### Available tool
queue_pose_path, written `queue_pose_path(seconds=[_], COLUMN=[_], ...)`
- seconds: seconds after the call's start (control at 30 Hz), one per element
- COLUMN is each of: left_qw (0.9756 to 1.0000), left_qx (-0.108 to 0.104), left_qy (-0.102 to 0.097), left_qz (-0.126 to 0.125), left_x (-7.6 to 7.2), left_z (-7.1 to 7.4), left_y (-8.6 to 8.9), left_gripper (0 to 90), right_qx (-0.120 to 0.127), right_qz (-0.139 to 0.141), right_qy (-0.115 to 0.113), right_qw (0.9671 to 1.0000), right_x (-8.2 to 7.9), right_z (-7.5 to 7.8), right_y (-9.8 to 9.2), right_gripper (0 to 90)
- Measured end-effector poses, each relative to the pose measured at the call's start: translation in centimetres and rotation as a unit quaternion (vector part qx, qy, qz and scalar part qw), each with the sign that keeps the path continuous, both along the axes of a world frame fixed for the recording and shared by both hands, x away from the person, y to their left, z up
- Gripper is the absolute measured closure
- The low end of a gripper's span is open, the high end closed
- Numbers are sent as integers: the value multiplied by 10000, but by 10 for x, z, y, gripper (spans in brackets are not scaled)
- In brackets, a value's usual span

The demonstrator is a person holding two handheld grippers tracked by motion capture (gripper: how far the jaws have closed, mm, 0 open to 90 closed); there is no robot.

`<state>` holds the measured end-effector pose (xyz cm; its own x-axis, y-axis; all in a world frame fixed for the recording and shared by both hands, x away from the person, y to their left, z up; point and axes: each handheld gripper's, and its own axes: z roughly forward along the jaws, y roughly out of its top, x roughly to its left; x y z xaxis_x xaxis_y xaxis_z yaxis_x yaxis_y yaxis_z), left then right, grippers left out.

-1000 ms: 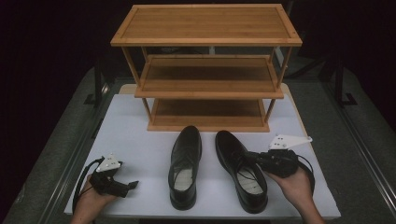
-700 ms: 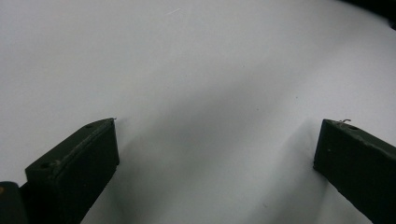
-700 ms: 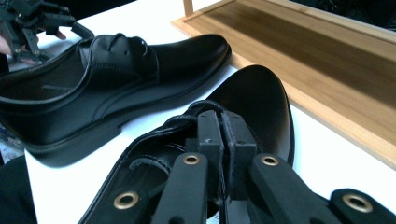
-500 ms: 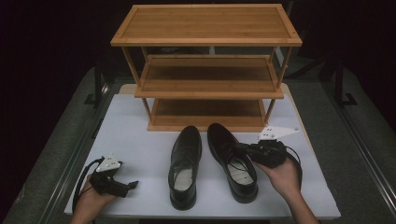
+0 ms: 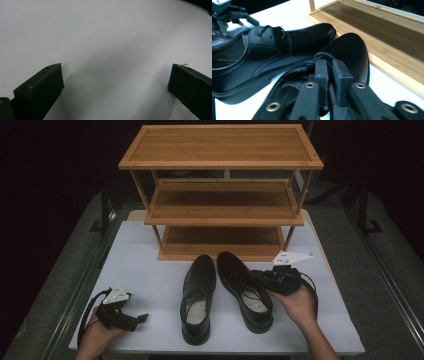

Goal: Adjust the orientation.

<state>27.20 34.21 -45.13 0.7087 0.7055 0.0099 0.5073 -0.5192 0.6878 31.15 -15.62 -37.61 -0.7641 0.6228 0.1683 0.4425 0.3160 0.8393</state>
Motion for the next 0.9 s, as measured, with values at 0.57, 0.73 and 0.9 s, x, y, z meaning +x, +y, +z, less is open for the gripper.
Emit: queue_pose_path(seconds=[0.57, 0.73, 0.9], left_qw=[10000, 10000, 10000], left_qx=[13, 9, 7], left_qy=[10, 11, 14], left_qz=[-5, -7, -9], left_x=[0, 0, 0], left_z=[0, 0, 0], left_y=[0, 0, 0], left_gripper=[0, 0, 0], right_qx=[197, 71, -44], right_qz=[-231, -141, -41], right_qy=[301, 491, 552], right_qw=[9991, 9987, 9985], right_x=[-35, -29, -23], right_z=[-35, -56, -62], right_y=[-80, -79, -72], right_gripper=[895, 896, 896])
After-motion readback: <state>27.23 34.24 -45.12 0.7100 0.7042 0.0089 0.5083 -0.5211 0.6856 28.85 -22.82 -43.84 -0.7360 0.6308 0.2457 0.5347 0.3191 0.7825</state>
